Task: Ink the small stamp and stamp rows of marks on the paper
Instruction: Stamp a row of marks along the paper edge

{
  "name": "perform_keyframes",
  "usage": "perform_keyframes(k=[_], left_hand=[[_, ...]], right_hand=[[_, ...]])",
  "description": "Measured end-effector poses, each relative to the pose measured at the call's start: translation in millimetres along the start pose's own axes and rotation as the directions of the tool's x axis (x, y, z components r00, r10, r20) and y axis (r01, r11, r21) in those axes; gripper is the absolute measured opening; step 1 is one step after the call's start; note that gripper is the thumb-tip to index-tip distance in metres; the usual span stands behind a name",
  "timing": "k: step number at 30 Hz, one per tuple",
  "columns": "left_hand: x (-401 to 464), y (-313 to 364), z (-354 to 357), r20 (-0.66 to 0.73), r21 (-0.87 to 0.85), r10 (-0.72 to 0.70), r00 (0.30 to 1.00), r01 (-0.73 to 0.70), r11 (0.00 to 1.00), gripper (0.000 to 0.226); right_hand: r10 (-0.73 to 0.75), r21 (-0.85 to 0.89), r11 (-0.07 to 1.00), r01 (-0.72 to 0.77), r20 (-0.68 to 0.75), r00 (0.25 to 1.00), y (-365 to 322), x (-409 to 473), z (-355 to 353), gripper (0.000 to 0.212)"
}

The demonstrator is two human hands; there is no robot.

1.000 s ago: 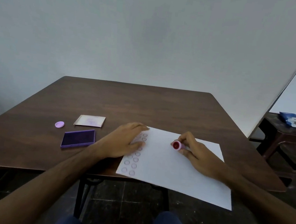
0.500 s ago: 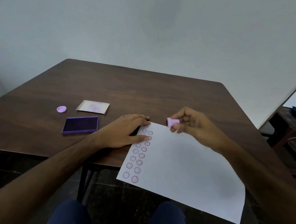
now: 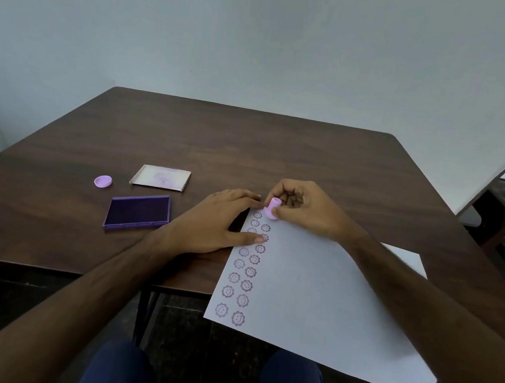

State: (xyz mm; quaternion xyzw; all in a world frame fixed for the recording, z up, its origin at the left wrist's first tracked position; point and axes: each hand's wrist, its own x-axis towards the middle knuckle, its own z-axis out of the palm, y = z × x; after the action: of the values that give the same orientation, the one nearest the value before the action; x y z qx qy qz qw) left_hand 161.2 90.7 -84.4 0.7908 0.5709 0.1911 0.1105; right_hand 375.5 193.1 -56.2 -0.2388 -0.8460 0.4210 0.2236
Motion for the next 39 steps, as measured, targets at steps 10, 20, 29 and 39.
perform_keyframes(k=[10,20,29,39], left_hand=[[2,-3,1,0.015,0.006,-0.010,1.000,0.010,1.000,0.082],[2,-4,0,0.016,0.030,-0.009,1.000,0.008,1.000,0.080],[3,-2,-2,0.038,0.024,-0.032,0.999,0.031,0.999,0.083],[4,-1,-2,0.055,-0.002,-0.054,0.997,0.054,0.999,0.083]], right_hand=[[-0.026,-0.058,0.998,0.023,-0.039,0.999,9,-1,4,0.006],[-0.049,-0.038,0.998,0.047,-0.045,0.998,8,-1,6,0.008],[-0.070,-0.130,0.989,0.066,-0.026,0.997,2,-2,7,0.008],[-0.031,-0.538,0.813,0.223,0.343,0.939,-27,19,-13,0.013]])
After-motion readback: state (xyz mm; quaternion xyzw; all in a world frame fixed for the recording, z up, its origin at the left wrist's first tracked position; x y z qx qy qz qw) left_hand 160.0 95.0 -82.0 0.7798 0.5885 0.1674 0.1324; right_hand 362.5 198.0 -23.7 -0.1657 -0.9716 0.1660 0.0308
